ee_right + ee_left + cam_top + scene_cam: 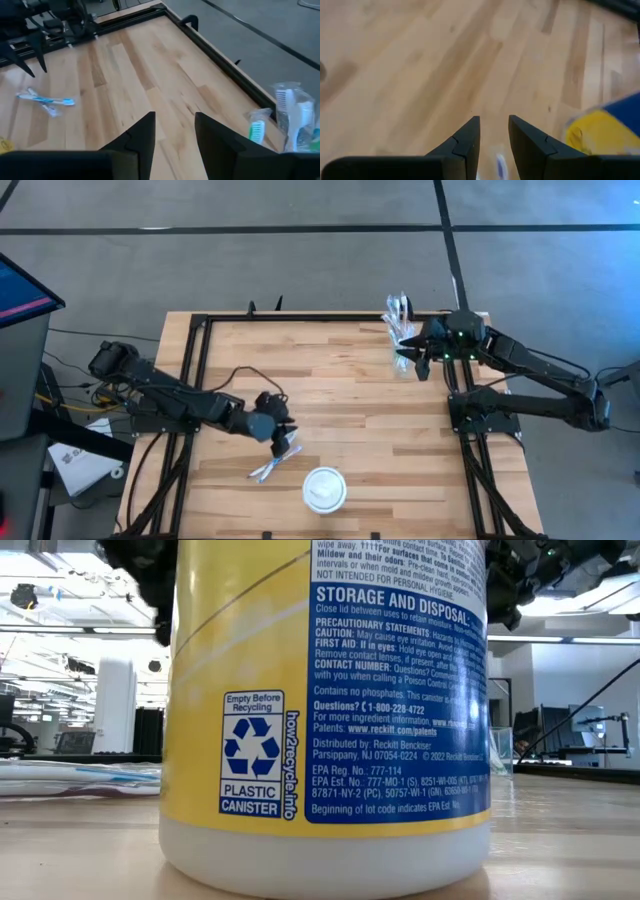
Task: Pick & Place toothbrushing station
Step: Put the blue toothbrush into the transparent organizer
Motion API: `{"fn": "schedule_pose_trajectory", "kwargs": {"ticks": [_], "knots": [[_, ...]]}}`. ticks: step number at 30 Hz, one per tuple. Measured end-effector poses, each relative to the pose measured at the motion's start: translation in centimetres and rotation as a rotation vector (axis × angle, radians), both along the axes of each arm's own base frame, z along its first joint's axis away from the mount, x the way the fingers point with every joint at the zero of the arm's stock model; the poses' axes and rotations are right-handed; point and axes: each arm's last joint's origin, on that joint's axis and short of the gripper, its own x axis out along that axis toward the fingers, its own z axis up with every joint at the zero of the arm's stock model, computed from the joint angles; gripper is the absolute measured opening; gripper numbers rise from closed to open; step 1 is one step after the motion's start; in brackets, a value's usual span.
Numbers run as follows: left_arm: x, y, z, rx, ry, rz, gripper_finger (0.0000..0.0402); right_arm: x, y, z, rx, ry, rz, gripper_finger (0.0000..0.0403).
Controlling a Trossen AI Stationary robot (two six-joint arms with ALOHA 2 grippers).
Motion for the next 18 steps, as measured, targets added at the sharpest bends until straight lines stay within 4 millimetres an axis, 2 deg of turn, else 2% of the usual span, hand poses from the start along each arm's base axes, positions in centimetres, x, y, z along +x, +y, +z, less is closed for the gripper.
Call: {"fn": "schedule_pose_trajectory", "kwargs": {"ticks": [6, 13, 18], "knots": [[-1.4, -1.3, -1.8, -0.132, 0.065, 0.052, 0.0097, 0.2, 0.4, 0.0, 0.009, -0.003, 0.017, 0.0121], [-3.4, -1.3, -5.0, -0.260, 0.154, 0.138, 0.0097, 0.2, 0.4, 0.0, -0.004, 0.003, 0.001, 0.0120], [-4.1, -1.2, -6.2, -0.304, 0.149, 0.179, 0.0097, 0.2, 0.4, 0.0, -0.004, 0.003, 0.001, 0.0120]]}}
